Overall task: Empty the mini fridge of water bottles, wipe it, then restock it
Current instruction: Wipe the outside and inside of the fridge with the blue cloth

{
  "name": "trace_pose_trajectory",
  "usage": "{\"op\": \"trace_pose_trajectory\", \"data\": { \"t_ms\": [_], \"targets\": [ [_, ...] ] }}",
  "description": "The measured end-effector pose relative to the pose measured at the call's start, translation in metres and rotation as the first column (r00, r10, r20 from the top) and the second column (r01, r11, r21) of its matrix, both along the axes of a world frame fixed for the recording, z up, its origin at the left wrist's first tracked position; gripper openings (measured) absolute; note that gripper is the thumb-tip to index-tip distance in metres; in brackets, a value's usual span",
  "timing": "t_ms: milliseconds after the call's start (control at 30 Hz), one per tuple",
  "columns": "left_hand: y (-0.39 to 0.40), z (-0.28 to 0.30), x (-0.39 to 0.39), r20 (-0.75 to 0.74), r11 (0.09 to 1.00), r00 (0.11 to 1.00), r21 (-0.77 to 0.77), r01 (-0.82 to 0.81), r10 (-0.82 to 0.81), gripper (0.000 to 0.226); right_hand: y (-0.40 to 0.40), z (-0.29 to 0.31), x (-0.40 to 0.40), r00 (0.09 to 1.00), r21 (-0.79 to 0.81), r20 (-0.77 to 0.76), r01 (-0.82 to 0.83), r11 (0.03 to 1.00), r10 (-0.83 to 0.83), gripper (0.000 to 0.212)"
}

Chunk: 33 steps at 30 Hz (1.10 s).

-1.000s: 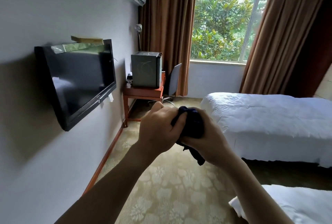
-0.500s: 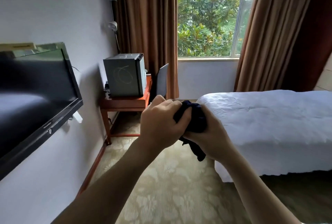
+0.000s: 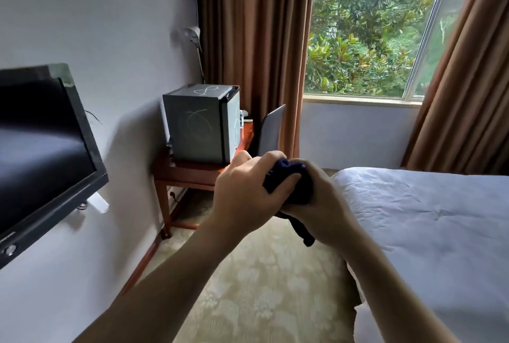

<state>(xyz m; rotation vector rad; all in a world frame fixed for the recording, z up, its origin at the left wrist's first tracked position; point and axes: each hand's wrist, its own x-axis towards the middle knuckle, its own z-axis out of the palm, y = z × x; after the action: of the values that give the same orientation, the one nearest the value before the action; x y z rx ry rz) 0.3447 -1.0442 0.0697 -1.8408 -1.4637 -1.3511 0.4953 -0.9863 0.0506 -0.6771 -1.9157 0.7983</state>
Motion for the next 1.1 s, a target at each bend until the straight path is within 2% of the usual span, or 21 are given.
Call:
{"op": "trace_pose_trajectory", "data": {
  "t_ms": [133,267,467,533,600,733,967,1100],
  "targets": [
    [0.107,-0.015,-0.035,0.051,0.995,0.998,0.093,-0.032,0.027,0.032,0.11,-0.009,-0.036,0.997,0.029,0.079,-0.021,0.999,0.018,0.057],
    [0.219,-0.016,-0.071,0.109,0.989,0.994,0.144,-0.046,0.03,0.028,0.215,0.002,-0.072,0.993,0.084,0.114,-0.021,0.996,0.011,0.061],
    [0.373,0.005,-0.1,0.175,0.988,0.984,0.157,0.01,-0.037,0.026,0.357,0.022,-0.098,0.993,-0.014,-0.02,0.112,0.994,-0.112,0.085],
    [0.419,0.008,-0.103,0.171,0.987,0.984,0.159,0.019,-0.046,0.024,0.403,0.021,-0.101,0.988,-0.066,-0.053,0.142,0.988,-0.146,0.082],
    [0.467,0.008,-0.108,0.144,0.987,0.988,0.158,0.026,-0.049,0.025,0.452,0.017,-0.105,0.987,-0.073,-0.057,0.149,0.986,-0.153,0.069],
    [0.568,-0.006,-0.12,0.117,0.991,0.993,0.131,-0.01,-0.006,0.026,0.555,0.001,-0.118,0.993,-0.068,-0.069,0.087,0.994,-0.092,0.059],
    [0.732,-0.021,-0.156,0.19,0.969,0.956,0.066,-0.24,0.224,0.039,0.752,-0.001,-0.168,0.993,0.047,0.04,-0.117,0.992,0.115,0.06],
    [0.804,-0.011,-0.198,0.153,0.932,0.926,0.059,-0.357,0.345,0.042,0.843,0.01,-0.221,0.974,0.079,0.062,-0.222,0.972,0.218,0.059]
  ]
}}
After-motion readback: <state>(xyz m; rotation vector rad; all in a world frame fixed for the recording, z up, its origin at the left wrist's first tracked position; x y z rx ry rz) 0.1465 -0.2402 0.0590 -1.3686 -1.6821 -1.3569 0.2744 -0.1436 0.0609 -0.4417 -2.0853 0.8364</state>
